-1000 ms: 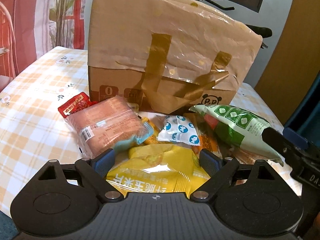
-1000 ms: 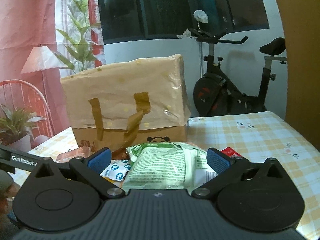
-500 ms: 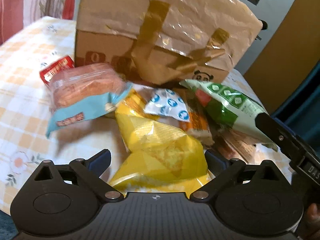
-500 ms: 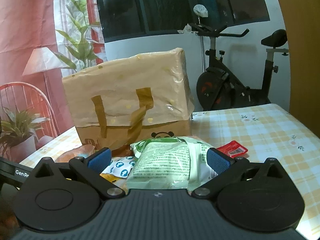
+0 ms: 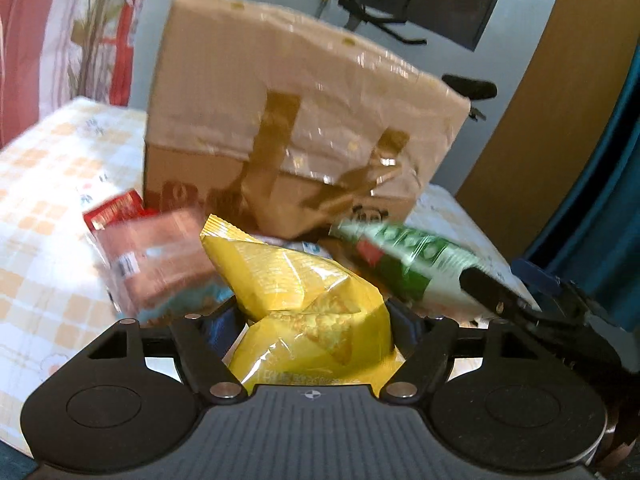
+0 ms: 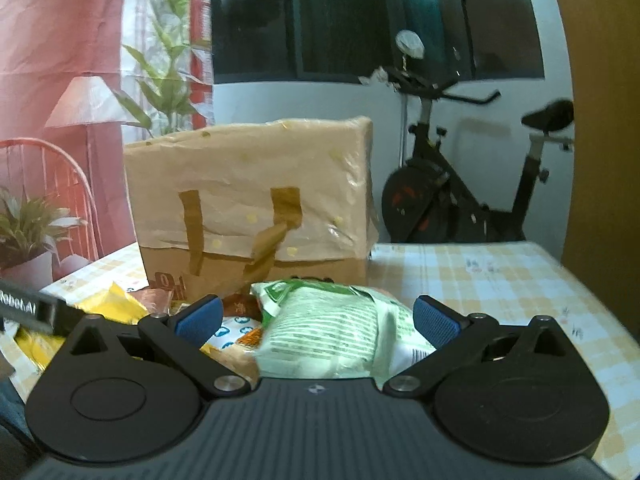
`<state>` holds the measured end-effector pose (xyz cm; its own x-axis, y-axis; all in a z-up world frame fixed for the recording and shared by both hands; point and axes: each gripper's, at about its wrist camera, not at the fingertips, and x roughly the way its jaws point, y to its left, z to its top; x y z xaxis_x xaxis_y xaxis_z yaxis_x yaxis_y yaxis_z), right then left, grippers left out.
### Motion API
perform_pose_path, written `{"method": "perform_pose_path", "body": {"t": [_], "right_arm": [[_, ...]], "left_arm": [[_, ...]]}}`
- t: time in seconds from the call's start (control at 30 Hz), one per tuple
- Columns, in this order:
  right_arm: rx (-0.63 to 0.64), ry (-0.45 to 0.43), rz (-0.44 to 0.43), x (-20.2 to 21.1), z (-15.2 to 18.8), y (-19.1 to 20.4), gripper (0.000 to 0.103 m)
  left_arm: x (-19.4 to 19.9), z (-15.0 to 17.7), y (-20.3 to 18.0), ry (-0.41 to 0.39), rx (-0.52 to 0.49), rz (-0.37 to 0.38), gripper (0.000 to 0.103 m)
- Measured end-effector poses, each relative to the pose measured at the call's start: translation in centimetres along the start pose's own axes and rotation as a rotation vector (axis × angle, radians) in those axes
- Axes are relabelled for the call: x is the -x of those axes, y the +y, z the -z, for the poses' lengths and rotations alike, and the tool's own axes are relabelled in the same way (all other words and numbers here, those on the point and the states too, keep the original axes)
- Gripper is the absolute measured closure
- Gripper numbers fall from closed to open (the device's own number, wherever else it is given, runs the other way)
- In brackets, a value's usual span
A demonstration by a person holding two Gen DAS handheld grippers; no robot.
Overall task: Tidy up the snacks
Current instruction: 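Grasp the yellow chip bag with the left tool while the right tool grasps the green-white bag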
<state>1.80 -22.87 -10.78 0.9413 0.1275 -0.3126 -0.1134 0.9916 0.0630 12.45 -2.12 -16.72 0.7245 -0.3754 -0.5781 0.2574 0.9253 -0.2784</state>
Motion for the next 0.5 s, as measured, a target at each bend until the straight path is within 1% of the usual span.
{"method": "perform_pose_path", "body": {"t": [0.1,0.23,0.37,0.5], "right_arm": [[0.052,-0.001,-0.007,0.0,0.1,0.5,0.0],[0.125,0.053,0.015,-0.9,0.5,1.0,0.0],[0.222,0.063,0.051,-1.4,0.9,1.6,0.002],[0.385,0.092,0.111,-2.7,1.6,2.4,0.002]], "left_arm": [[0.9,-0.5,-0.2,-0.058,-0.016,-0.054,0.026],[1.8,-1.0,-0.1,-0.123,-0.013,-0.106,0.026],[2.1,-1.3,0.6,-0.14,0.008,-0.149,0.025],[2.3,-1.3,0.9,-0.148,0.019,-0.164,0.025]]}}
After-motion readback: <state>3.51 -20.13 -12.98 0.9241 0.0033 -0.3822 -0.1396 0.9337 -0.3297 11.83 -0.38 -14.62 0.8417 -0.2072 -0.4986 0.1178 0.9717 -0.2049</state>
